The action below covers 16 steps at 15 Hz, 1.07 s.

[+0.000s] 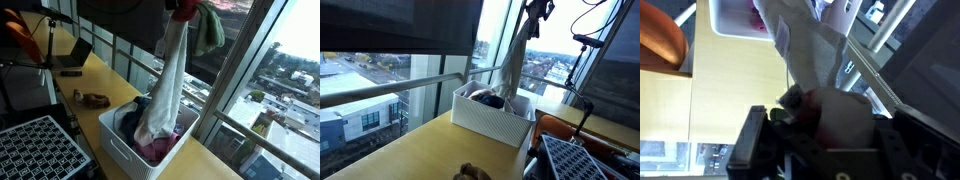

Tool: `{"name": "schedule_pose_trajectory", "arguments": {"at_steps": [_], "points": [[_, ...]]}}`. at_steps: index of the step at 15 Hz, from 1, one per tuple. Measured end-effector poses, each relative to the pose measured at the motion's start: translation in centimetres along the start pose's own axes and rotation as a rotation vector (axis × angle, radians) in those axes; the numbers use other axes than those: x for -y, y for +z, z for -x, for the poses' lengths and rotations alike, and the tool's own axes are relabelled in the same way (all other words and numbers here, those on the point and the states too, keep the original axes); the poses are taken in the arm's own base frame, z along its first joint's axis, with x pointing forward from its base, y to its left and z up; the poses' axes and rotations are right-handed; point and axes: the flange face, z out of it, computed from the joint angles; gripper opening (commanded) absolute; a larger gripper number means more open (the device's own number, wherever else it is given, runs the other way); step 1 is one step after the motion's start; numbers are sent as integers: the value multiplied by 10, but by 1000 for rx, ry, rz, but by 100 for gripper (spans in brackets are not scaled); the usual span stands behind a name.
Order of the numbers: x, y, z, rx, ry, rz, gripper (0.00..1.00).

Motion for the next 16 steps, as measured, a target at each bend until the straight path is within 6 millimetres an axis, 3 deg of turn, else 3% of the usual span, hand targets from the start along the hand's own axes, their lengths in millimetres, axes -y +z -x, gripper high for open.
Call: {"name": "schedule_pose_trajectory", "arguments": {"at_steps": [5,6,7,9,13,16], "points": [[-5,95,40,88,-34,42,0],[-3,109,51,104,-46,47,25],[-2,123,62,121,-59,53,26],[2,146,81,148,-86,71,40],[2,168,92,174,-102,105,69],[-3,158,81,160,-88,97,90]]}}
